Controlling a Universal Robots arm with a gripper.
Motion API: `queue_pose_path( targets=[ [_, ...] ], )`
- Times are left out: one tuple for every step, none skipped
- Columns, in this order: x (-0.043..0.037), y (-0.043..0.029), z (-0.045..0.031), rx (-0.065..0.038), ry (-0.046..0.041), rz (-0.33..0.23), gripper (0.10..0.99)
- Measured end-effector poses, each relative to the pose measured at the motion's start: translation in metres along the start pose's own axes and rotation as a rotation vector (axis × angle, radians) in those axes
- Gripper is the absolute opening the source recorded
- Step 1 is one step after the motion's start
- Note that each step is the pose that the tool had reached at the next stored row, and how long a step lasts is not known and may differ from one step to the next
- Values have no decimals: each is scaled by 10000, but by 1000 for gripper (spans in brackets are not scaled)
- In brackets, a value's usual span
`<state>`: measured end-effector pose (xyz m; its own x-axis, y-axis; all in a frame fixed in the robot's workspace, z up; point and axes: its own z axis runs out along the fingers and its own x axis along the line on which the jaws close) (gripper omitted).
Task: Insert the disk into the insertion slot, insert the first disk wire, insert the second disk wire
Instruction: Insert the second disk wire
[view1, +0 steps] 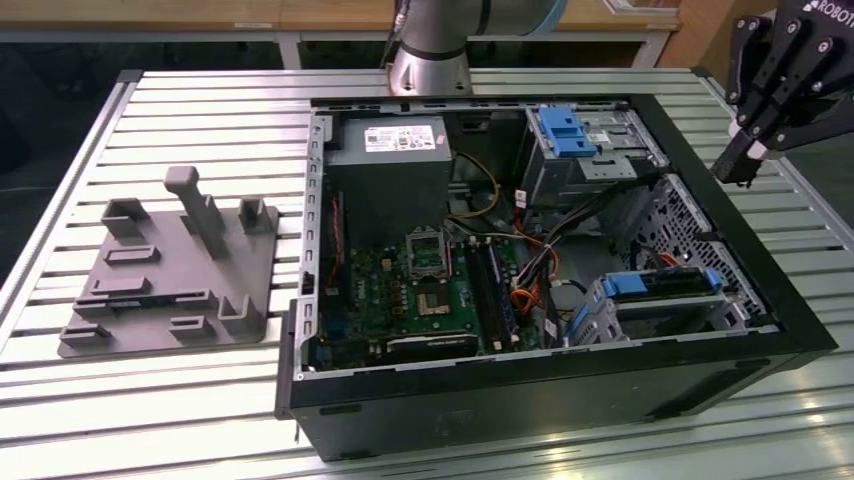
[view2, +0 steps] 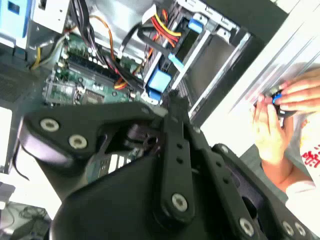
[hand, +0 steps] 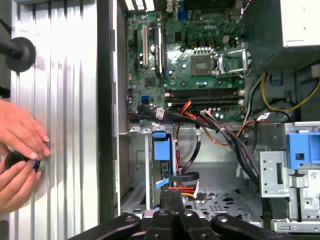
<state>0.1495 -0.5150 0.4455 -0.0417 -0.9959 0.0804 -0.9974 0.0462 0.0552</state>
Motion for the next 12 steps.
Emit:
queue_pose_path(
  targets=[
    [1,2,-7,5,-1,0,106],
    [1,6,-13,14,-3,1,106],
    [2,10,-20,21,-3,2,106],
    [3,14,-25,29,-3,2,106],
    [3,17,-27,34,-5,3,106],
    [3,19,-30,39,-4,3,106],
    [3,22,-30,41,-5,3,106],
    [3,24,-31,43,-4,3,106],
    [4,29,-31,44,-3,4,106],
    [4,30,-31,43,-3,4,106],
    [4,30,-31,44,-3,4,106],
    [4,30,-31,44,-3,4,106]
  ],
)
